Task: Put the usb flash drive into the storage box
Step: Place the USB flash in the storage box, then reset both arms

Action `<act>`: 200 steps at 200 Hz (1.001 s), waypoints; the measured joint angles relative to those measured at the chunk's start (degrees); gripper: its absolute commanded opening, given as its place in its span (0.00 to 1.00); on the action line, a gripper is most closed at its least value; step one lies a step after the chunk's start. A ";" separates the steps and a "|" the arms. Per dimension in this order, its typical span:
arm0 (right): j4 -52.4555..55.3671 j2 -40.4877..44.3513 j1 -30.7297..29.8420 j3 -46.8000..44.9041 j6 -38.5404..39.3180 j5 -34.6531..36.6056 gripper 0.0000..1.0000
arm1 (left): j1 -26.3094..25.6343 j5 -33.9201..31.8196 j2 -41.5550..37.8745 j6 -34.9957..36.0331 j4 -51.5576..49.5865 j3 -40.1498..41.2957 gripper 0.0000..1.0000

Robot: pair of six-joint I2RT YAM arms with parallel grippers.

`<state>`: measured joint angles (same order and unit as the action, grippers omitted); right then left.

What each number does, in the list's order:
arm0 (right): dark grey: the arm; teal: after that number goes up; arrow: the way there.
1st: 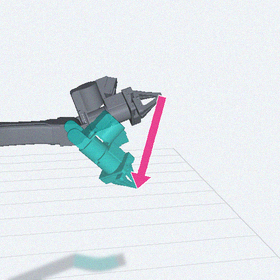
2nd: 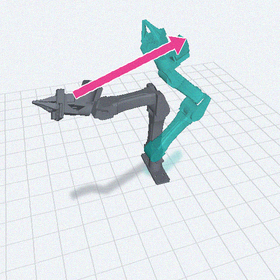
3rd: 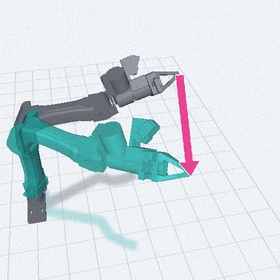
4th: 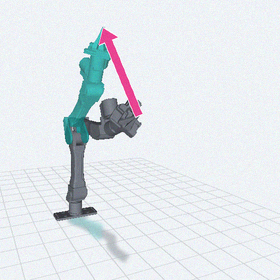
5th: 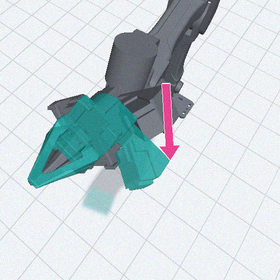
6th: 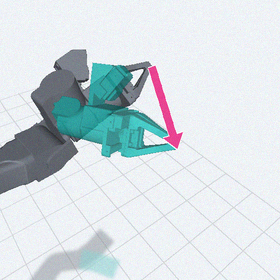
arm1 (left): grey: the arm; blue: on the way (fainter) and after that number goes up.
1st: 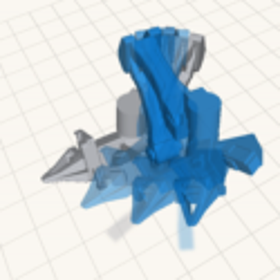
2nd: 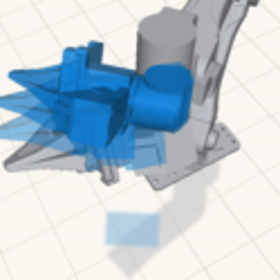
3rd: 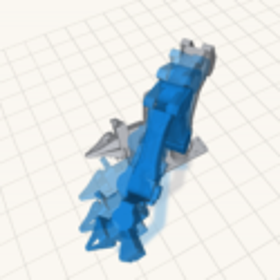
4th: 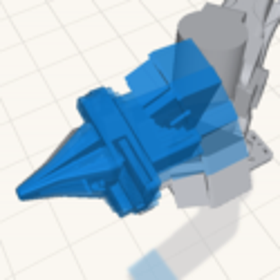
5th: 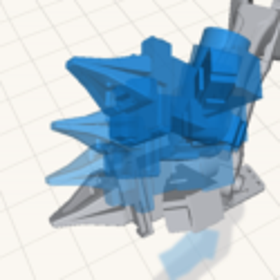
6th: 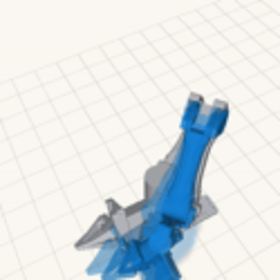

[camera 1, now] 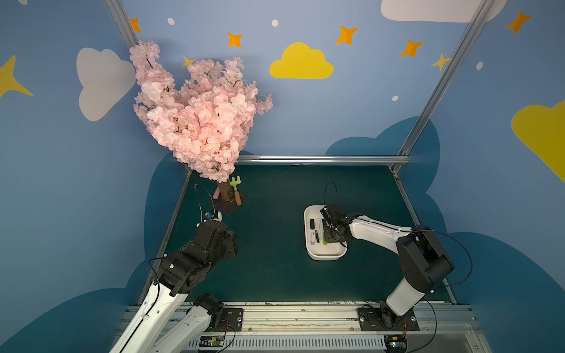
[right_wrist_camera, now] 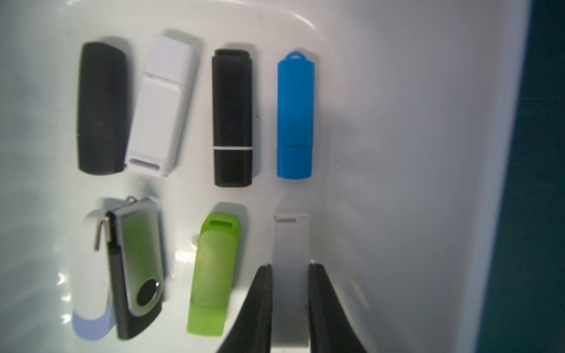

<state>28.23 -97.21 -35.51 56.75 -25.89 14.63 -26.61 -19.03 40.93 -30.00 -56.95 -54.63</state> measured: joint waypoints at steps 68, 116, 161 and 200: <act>0.87 -1.33 0.92 1.11 0.28 -1.29 0.44 | -0.02 -0.09 0.00 -0.04 -0.02 0.00 0.68; 3.15 4.85 -1.27 1.20 1.88 0.33 0.45 | 0.00 -1.14 -0.04 -0.09 0.46 0.24 0.75; -2.08 29.46 -2.08 -0.44 7.48 3.65 0.53 | 0.00 -1.62 -2.03 -0.20 11.10 7.76 0.89; -11.74 43.32 5.99 -13.38 13.14 12.92 0.63 | 0.00 -5.92 -0.11 6.75 33.29 25.97 0.91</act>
<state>16.49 -53.89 -29.52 43.38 -12.75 27.55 -26.61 -24.95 40.82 -23.24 -23.66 -28.67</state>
